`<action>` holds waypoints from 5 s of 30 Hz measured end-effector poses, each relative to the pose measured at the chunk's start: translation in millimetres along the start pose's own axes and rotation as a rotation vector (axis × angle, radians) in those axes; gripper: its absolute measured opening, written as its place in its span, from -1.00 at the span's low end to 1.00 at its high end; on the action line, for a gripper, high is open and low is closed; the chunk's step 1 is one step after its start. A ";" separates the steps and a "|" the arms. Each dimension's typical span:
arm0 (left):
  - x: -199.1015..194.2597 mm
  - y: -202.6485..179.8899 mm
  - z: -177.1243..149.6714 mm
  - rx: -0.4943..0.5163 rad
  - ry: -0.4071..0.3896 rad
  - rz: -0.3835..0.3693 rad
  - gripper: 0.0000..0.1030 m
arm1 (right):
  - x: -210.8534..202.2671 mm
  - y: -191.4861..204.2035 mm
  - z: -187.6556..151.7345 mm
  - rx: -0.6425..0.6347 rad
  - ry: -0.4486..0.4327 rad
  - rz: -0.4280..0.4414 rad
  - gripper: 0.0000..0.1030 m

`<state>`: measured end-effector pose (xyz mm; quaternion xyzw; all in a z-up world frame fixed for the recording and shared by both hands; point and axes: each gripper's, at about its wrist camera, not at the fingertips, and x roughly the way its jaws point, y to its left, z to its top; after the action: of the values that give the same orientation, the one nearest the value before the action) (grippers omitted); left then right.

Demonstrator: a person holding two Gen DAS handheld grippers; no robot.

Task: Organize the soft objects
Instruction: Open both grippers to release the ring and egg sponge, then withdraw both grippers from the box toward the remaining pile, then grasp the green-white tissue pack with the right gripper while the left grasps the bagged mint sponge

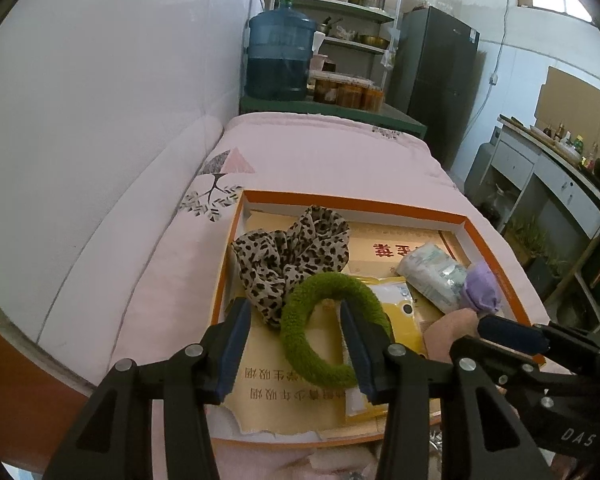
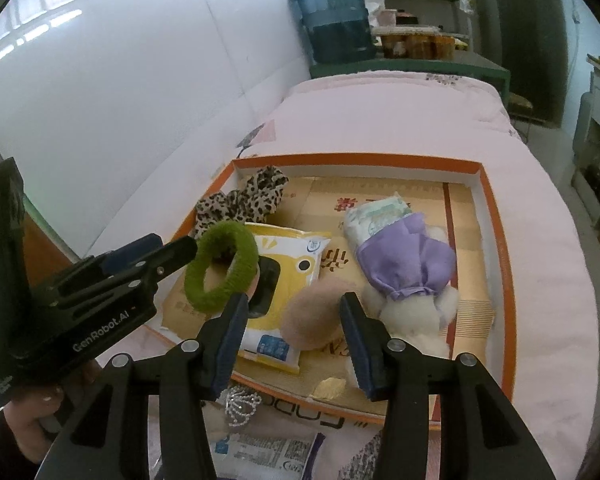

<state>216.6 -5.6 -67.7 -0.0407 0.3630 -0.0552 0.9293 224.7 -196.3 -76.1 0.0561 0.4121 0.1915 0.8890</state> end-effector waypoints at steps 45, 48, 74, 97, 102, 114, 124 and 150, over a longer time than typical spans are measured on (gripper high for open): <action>-102.3 -5.9 -15.4 -0.002 -0.100 -0.027 -0.10 | -99.8 37.6 -31.0 -0.029 -0.084 -0.040 -0.03; -111.7 -6.0 -18.3 -0.004 -0.108 -0.029 -0.10 | -110.0 40.4 -34.8 -0.031 -0.096 -0.046 -0.03; -153.7 -6.0 -54.6 -0.014 -0.124 -0.064 -0.10 | -161.6 31.0 -83.1 0.007 -0.111 -0.105 -0.03; -145.3 -22.8 -102.9 0.036 -0.079 -0.139 -0.10 | -130.0 -4.8 -118.2 0.049 -0.008 -0.149 -0.01; -144.6 -29.4 -114.1 0.058 -0.072 -0.189 -0.10 | -106.1 -11.5 -120.1 -0.004 0.049 -0.184 0.19; -140.1 -53.8 -131.6 0.145 -0.033 -0.279 -0.10 | -62.5 -27.0 -114.6 -0.086 0.149 -0.198 0.34; -122.6 -77.9 -143.9 0.195 0.042 -0.350 -0.10 | -57.5 -39.3 -116.4 -0.023 0.154 -0.114 0.05; -75.6 -112.1 -141.5 0.237 0.146 -0.401 0.21 | -99.4 -61.8 -132.1 0.093 0.066 -0.081 -0.02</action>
<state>57.0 -111.7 -107.8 0.0016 0.4048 -0.2838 0.8692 84.9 -299.3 -107.8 0.0742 0.4518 0.1376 0.8783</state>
